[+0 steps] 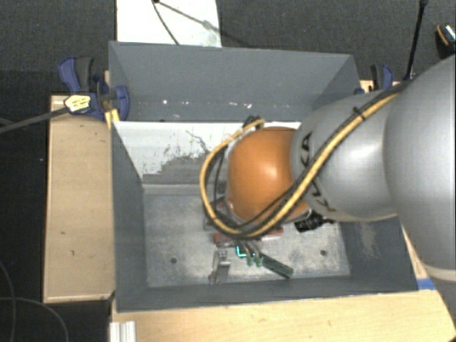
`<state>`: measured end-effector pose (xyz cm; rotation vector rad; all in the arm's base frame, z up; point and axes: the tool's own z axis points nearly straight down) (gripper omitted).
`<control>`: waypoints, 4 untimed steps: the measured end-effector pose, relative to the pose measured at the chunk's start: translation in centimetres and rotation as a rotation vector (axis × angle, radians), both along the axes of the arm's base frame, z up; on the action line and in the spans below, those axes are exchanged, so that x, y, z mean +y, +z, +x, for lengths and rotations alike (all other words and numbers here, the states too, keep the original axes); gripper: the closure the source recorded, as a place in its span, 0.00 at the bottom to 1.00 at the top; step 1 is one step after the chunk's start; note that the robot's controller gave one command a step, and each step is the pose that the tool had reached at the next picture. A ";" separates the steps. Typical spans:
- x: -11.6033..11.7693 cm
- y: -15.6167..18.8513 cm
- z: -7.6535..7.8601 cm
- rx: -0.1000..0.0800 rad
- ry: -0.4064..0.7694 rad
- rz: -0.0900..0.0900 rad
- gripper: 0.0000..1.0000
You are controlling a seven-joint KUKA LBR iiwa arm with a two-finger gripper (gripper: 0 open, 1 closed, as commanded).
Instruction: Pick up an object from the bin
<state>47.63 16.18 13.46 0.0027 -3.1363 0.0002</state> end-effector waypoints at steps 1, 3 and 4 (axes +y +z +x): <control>-6.8 -4.6 5.2 -0.008 0.132 -0.002 0.00; -9.6 -6.4 3.1 -0.007 0.118 0.002 1.00; -9.6 7.9 3.1 -0.015 -0.061 0.002 1.00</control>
Offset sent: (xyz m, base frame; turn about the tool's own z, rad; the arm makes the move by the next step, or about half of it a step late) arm 0.0510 -0.0636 -0.0451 -0.1376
